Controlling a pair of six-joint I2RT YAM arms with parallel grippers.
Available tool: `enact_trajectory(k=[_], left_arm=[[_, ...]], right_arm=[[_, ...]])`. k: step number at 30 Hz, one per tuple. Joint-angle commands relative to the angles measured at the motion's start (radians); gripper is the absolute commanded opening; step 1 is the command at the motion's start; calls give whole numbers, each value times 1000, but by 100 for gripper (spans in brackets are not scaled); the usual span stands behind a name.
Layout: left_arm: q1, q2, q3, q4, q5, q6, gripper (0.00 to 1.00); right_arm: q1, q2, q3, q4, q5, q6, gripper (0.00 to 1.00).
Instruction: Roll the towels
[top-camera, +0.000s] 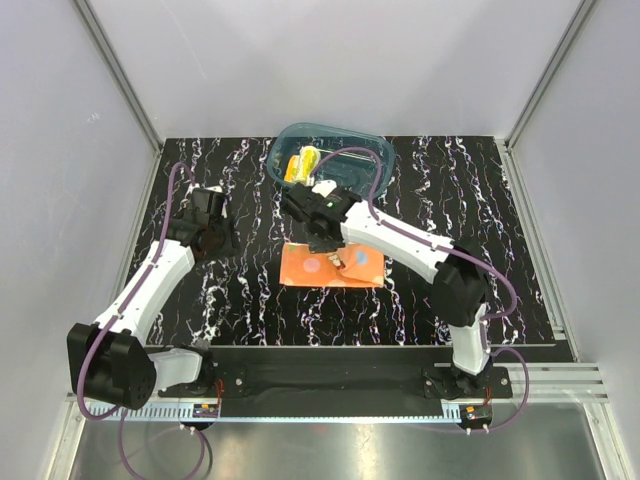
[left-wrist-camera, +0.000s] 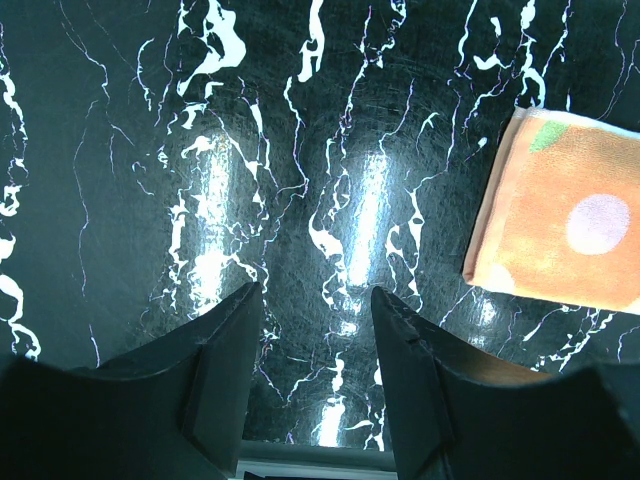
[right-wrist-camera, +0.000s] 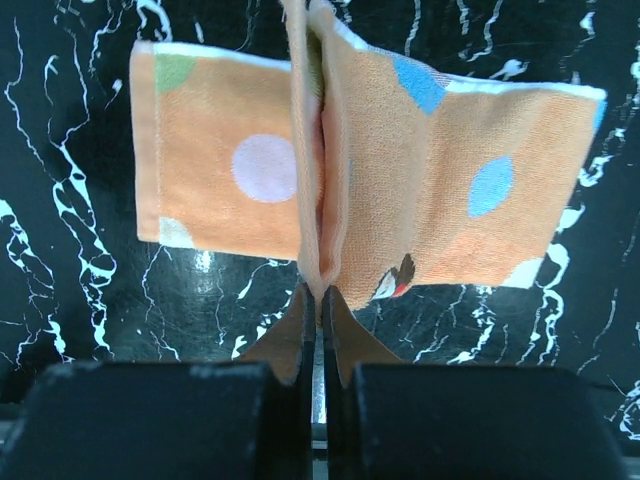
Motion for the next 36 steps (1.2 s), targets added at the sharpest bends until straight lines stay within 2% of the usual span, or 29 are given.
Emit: enact_trajectory(k=[1,26,27,30,33,34,36], left_arm=[[5,-27,4,26,-22,18,53],[6,-15,2,25,-31,18,54],[5,-13,2,23,-33,18,54],[6,-9,2,23,-40,17,54],[6,-1,2,20,-53,17,54],[6,4,2,19,-60,15,54],[8,8,2,16,-68,14,54]], right_arm=[[27,37,59,-2,27,15,0],[109,263,38,220,-88,-50,1],[109,272,34,239,-100,-61,11],[109,281,30,260,-102,-73,15],[109,272,28,274,-111,-92,27],[109,266,24,280,-114,-95,41],[111,241,-1,303,-130,-113,48]])
